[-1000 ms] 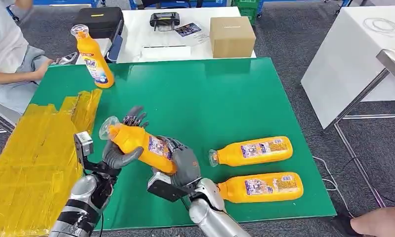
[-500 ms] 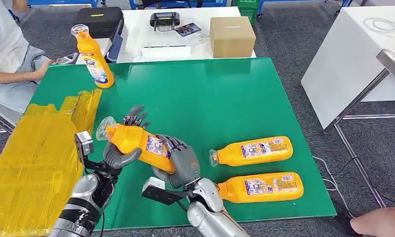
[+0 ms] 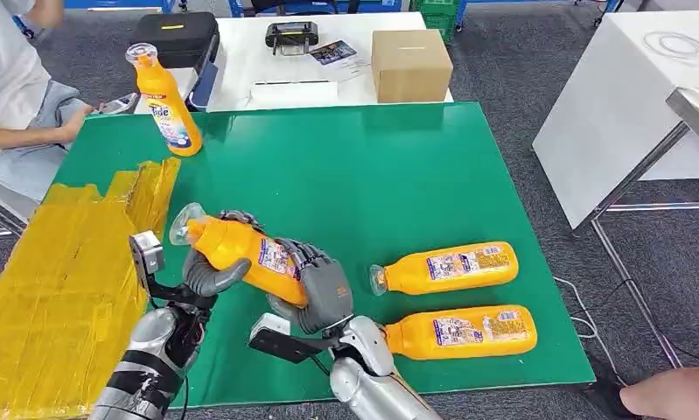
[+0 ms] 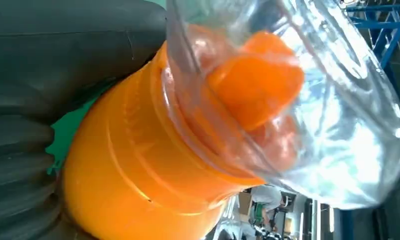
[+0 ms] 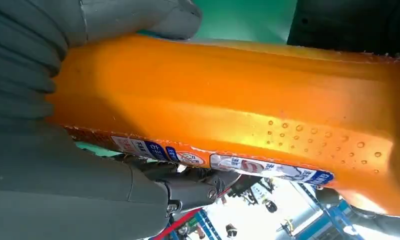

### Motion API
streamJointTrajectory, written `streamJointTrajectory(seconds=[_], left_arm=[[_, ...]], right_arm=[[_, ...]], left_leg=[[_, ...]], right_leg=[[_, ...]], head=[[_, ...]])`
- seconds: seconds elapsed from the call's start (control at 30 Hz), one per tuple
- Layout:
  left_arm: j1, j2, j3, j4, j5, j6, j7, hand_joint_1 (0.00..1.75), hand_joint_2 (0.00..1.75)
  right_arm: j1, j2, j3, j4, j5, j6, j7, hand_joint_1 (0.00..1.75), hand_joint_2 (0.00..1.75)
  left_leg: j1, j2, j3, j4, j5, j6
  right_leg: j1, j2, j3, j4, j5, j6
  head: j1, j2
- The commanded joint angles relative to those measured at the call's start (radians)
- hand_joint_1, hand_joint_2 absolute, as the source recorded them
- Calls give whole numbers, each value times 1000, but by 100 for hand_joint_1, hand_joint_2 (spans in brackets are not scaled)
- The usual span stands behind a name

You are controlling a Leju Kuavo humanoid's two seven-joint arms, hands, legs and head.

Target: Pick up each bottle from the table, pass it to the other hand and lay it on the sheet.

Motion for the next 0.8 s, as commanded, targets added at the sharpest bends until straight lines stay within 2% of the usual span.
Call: streamJointTrajectory(seconds=[0.03,0.5,0.53,0.6,0.63,0.8], left_arm=[[-44,-17,25,28,5,15,13,175,175],[-50,-13,21,26,-2,28,14,175,175],[-51,-11,18,25,-9,31,14,175,175],[-54,-6,17,16,-42,69,7,175,175],[-57,-4,18,13,-74,107,0,175,175],[-82,19,32,17,-324,397,-13,175,175]], right_arm=[[-16,-25,66,19,4,-10,-21,175,175],[-7,-35,48,-18,-6,-31,-29,175,175],[-4,-36,43,-26,-9,-41,-31,157,175],[9,-42,28,-63,-21,-56,-44,7,175],[18,-47,21,-90,-26,-63,-50,0,175],[85,-80,-10,-274,-98,-17,-72,0,175]], left_leg=[[1,-1,2,1,-2,0],[1,-1,2,1,-2,1],[1,-1,1,0,-1,0],[1,-2,1,1,-1,1],[1,-1,1,0,-1,0],[1,-1,1,1,-1,0]], right_leg=[[1,-2,3,-1,-2,-1],[2,-2,4,-1,-2,-1],[1,-2,2,-1,-1,-1],[1,-3,3,-1,-1,-1],[1,-2,2,-1,-1,-1],[1,-2,2,0,-1,-1]], head=[[0,0],[0,0],[0,0],[0,0],[0,0],[-1,0]])
